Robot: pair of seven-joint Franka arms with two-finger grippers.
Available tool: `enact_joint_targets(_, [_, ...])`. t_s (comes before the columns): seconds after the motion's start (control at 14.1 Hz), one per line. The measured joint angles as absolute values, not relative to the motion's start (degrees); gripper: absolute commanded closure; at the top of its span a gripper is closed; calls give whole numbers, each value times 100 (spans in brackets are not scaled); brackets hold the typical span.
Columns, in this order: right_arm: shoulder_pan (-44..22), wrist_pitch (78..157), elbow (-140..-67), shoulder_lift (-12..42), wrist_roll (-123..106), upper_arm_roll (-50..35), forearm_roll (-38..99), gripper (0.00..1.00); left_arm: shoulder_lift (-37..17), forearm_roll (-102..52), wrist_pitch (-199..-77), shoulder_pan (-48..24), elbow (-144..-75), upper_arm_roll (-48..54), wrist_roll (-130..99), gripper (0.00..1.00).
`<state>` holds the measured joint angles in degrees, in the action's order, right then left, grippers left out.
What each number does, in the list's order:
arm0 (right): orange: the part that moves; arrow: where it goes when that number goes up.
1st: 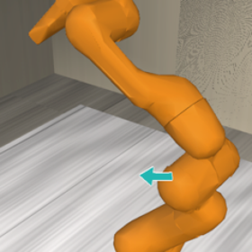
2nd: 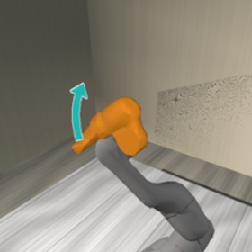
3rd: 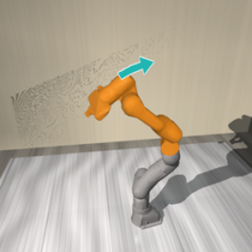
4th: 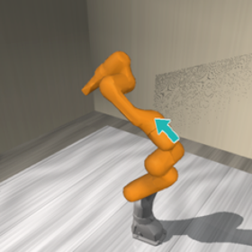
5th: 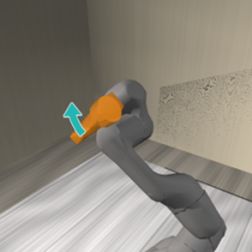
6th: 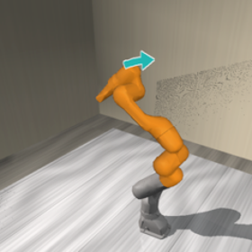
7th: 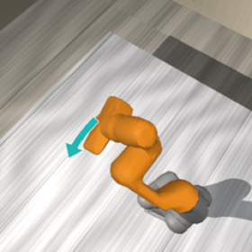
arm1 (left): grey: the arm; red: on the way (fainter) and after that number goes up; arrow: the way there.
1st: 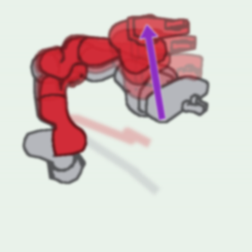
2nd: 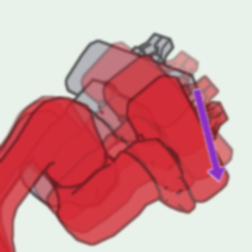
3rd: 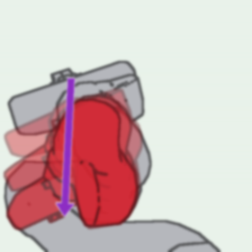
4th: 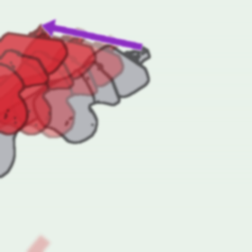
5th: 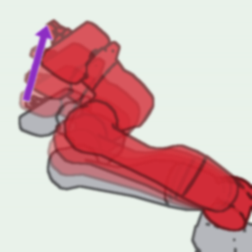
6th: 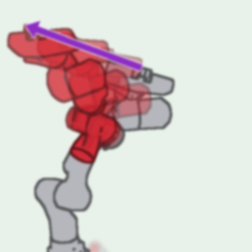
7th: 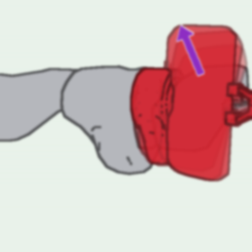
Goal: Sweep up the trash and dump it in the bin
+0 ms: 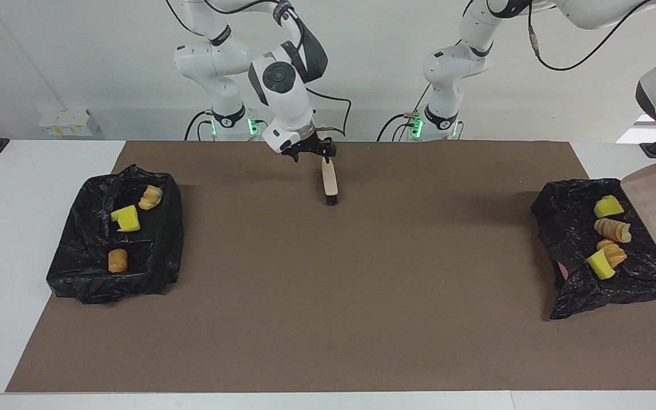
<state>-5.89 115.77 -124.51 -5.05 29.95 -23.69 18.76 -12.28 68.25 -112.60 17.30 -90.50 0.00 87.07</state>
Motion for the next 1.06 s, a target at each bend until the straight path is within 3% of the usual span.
enact_joint_targets(0.57, [385, 10487, -11128, -521, 2419, -2346, 1876, 0, -1113, 6086, -9550, 158, -9161, 62, 7479, 100])
enact_joint_targets(1.06, [639, 10355, -10114, -522, 2289, -2272, 864, 0, -1025, 4671, -9242, -523, -9173, 65, 6306, 100])
